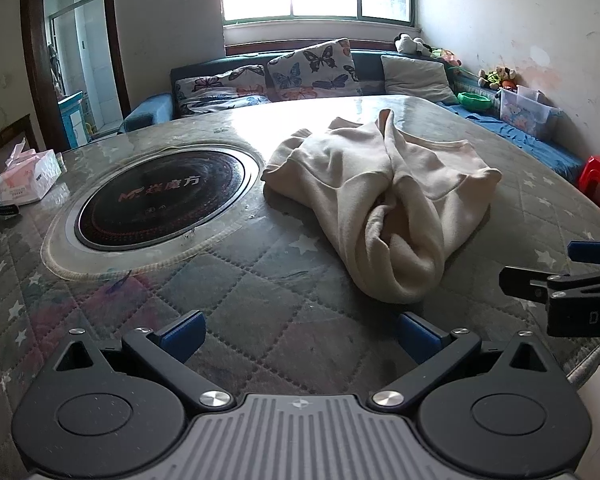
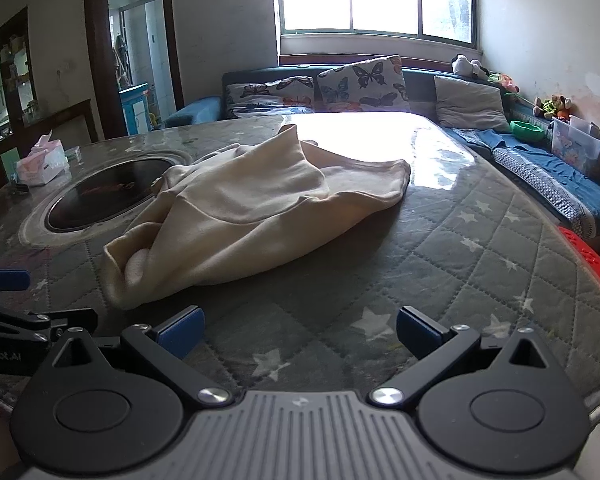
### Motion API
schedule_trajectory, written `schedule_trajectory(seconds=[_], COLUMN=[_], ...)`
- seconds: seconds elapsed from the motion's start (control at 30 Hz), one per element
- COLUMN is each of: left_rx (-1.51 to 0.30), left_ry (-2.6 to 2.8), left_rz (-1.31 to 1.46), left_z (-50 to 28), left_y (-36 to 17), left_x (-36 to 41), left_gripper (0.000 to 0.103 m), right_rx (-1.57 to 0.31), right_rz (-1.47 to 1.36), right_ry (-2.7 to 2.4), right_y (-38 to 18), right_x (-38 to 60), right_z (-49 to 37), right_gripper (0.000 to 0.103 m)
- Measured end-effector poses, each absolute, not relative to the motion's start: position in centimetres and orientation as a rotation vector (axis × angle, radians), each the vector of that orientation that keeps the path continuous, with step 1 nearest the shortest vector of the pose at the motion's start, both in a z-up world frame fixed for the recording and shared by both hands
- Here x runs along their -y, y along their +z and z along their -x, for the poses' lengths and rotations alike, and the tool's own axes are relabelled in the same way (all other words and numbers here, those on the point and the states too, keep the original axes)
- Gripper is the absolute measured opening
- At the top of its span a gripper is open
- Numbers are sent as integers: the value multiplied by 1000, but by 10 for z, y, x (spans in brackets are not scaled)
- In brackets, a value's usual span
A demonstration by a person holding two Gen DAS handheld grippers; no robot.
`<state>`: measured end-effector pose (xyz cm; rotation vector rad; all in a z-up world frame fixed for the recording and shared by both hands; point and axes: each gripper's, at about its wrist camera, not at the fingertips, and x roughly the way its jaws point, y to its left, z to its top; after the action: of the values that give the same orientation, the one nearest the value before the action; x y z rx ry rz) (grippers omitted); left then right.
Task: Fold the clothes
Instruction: 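Move both tools toward the crumpled cream sweatshirt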
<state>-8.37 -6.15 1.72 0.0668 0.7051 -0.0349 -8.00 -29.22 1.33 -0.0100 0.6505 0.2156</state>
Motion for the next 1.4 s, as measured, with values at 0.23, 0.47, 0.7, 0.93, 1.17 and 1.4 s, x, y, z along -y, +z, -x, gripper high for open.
schedule_trajectory(seconds=[0.23, 0.47, 0.7, 0.93, 1.17, 1.4], left_rx=[-710, -712, -707, -696, -717, -731], left_ry=[-45, -44, -53, -71, -84, -97], left_rz=[-67, -55, -42, -36, -38, -43], left_z=[86, 88, 90, 91, 83, 71], left_y=[16, 15, 16, 20, 17, 21], left_x=[64, 62, 61, 60, 60, 59], left_gripper=[103, 103, 103, 103, 103, 103], right_rx=[-652, -653, -640, -621, -626, -640], right_rz=[12, 22, 37, 51, 64, 47], right_ry=[212, 216, 208, 198, 193, 195], right_y=[14, 15, 20, 29, 30, 29], right_x=[289, 285, 283, 280, 278, 280], right_z=[83, 85, 91, 94, 89, 78], right_gripper=[103, 103, 103, 103, 103, 103])
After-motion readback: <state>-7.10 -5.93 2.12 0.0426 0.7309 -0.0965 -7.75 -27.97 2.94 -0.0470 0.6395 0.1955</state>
